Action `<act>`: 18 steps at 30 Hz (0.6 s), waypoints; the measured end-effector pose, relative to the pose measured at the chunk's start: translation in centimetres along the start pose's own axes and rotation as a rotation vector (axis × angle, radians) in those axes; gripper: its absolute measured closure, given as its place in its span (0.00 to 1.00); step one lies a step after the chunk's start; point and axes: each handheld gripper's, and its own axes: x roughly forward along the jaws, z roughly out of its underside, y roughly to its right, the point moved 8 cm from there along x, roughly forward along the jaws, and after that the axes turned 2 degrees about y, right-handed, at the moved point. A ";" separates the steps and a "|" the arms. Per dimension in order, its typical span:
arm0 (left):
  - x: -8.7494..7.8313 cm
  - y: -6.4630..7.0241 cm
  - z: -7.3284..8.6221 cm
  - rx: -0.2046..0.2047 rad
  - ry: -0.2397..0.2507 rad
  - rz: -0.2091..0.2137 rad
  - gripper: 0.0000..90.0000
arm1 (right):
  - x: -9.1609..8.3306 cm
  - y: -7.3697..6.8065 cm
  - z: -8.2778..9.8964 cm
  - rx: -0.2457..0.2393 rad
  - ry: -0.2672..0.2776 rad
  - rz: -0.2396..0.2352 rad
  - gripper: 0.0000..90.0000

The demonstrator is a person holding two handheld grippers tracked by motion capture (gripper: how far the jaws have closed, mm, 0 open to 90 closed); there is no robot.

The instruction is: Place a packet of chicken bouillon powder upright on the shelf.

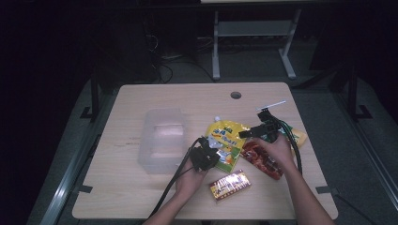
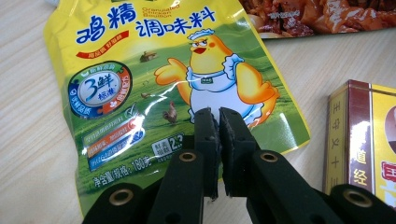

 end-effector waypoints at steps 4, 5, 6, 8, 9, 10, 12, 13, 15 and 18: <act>0.1 0.1 0.1 0.015 -0.011 -0.011 0.96 | 0.4 0.3 0.1 0.014 -0.009 0.006 0.28; 0.1 0.1 0.1 0.016 -0.014 -0.013 0.96 | 0.4 0.5 0.1 0.016 -0.004 0.010 0.29; 0.1 0.1 0.1 0.019 -0.018 -0.014 0.97 | 0.5 0.6 0.1 0.032 -0.009 0.008 0.30; 0.2 0.2 0.1 0.023 -0.024 -0.016 0.97 | 0.6 1.1 0.3 0.053 -0.016 0.026 0.31; 0.2 0.2 0.1 0.022 -0.025 -0.015 0.97 | 0.7 1.3 0.3 0.057 -0.013 0.025 0.32; 0.2 0.2 0.1 0.022 -0.025 -0.015 0.97 | 0.7 1.3 0.3 0.057 -0.013 0.025 0.32; 0.2 0.2 0.1 0.019 -0.027 -0.012 0.97 | 0.8 1.3 0.3 0.073 -0.010 0.008 0.33; 0.3 0.2 0.1 0.011 -0.023 -0.011 0.97 | 1.0 1.4 0.4 0.078 -0.009 0.001 0.36; 0.3 0.2 0.1 0.016 -0.029 -0.011 0.97 | 1.1 1.3 0.4 0.082 -0.010 0.001 0.36; 0.3 0.3 0.2 0.027 -0.035 -0.012 0.97 | 1.5 1.3 0.5 0.089 -0.014 -0.010 0.40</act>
